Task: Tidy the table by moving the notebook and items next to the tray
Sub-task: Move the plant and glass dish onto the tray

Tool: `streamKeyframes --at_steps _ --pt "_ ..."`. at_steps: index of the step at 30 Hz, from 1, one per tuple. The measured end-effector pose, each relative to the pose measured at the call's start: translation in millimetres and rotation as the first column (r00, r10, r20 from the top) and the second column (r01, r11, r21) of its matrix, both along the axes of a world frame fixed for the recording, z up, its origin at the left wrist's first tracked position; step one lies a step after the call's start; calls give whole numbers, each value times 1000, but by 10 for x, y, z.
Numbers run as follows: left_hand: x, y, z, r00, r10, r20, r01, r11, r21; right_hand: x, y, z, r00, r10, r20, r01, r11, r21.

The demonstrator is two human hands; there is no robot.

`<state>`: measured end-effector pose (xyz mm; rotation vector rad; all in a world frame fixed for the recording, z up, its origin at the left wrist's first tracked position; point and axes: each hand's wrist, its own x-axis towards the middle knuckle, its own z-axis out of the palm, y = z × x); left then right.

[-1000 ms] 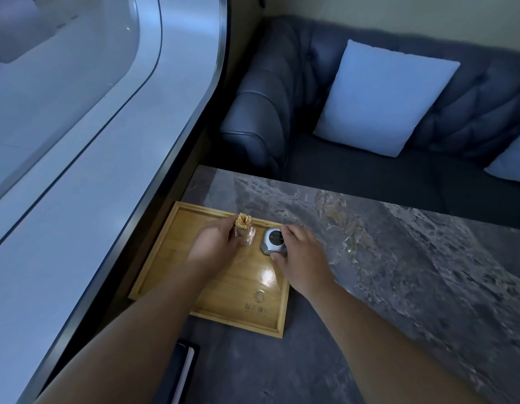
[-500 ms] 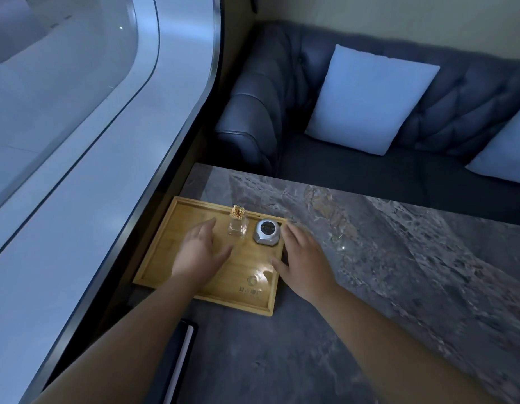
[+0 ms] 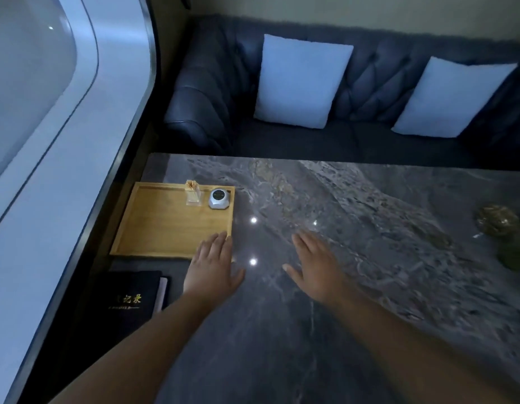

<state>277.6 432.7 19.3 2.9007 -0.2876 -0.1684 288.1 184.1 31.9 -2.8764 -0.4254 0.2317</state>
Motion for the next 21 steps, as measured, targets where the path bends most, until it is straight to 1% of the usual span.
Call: streamKeyframes --at_steps 2,5,7,10,13,17,21 --pt "-88 -210 43 997 -72 12 71 995 63 -202 -145 38 1000 11 29 -11 1000 -13" --pt "-217 -513 76 985 -170 10 167 977 134 -478 -323 63 999 -16 51 20 997 -74" --pt "-307 -729 104 973 -229 17 225 965 138 -649 -476 63 998 -41 46 46 994 -99" --pt "-458 -1031 141 954 -299 38 292 949 117 -898 -759 63 996 -81 42 84 992 -89" --pt "-601 -1312 160 937 -346 39 340 933 116 -1131 -1093 56 988 -133 79 139 987 -78" --pt "-777 -1728 151 921 -389 -13 387 912 136 -1403 -1615 18 980 -196 31 198 977 -80" --pt "-945 -2208 123 913 -408 -5 404 902 150 -1650 -2177 28 977 -213 -6 211 972 -103"
